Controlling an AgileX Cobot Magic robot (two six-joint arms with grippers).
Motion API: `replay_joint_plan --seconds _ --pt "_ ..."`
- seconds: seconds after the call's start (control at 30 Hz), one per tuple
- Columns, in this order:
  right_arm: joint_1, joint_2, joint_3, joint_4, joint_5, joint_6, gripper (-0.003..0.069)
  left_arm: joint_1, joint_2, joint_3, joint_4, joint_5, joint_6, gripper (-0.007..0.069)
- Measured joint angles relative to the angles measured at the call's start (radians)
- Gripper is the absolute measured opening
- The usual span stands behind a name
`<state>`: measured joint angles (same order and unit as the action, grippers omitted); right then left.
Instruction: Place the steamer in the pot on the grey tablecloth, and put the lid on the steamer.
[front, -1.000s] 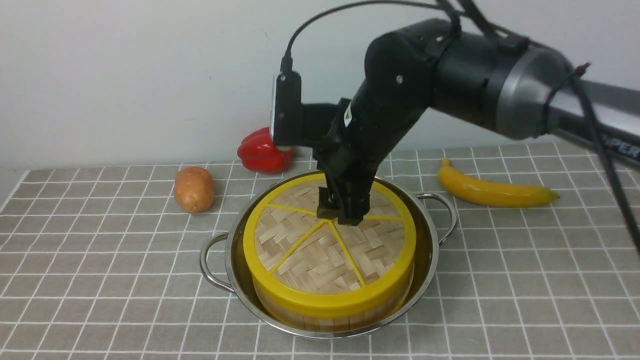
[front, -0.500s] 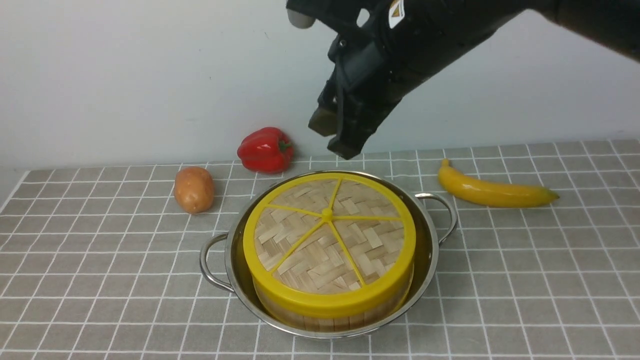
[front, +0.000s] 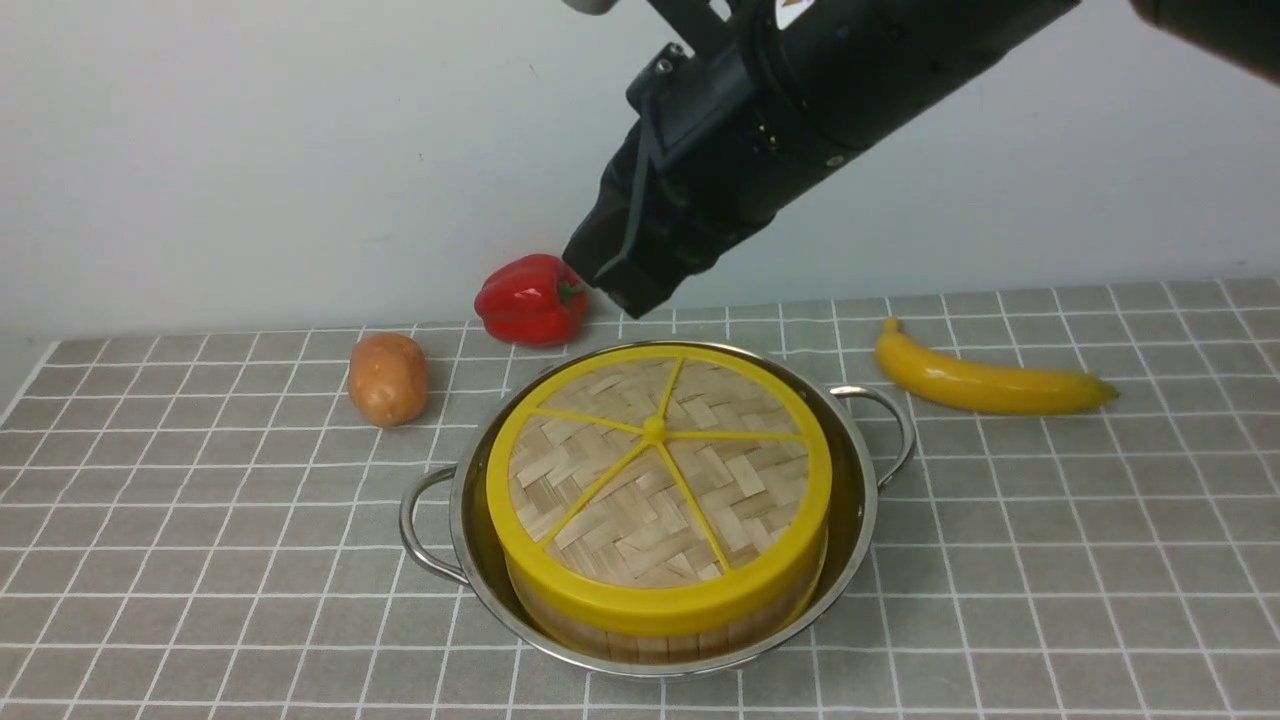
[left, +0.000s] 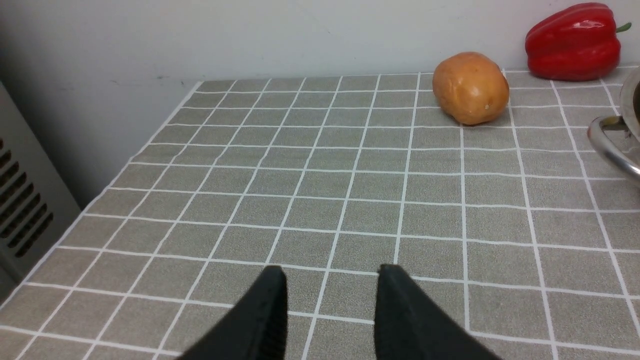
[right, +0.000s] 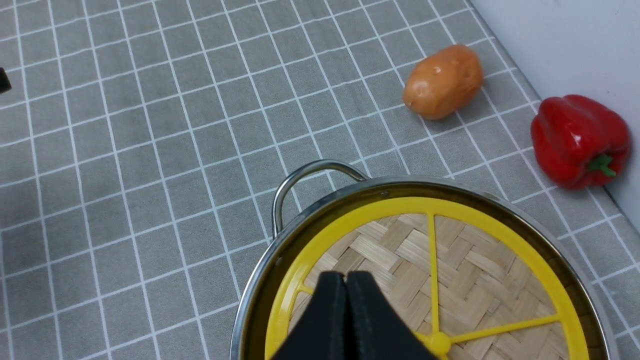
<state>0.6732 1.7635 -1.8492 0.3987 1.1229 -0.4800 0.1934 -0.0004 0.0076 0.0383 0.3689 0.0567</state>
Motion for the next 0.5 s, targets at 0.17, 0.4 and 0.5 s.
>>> replay_joint_plan --seconds 0.17,0.4,0.5 --pt "0.000 0.000 0.000 0.000 0.007 0.000 -0.0013 0.000 0.000 0.000 0.000 0.000 0.000 0.0243" --pt "0.000 0.000 0.000 0.000 0.007 0.002 -0.0011 0.000 0.000 0.000 0.000 0.000 0.000 0.0243" --pt "0.000 0.000 0.000 0.000 0.007 0.007 -0.0008 0.000 0.000 0.000 0.000 0.000 0.000 0.0243"
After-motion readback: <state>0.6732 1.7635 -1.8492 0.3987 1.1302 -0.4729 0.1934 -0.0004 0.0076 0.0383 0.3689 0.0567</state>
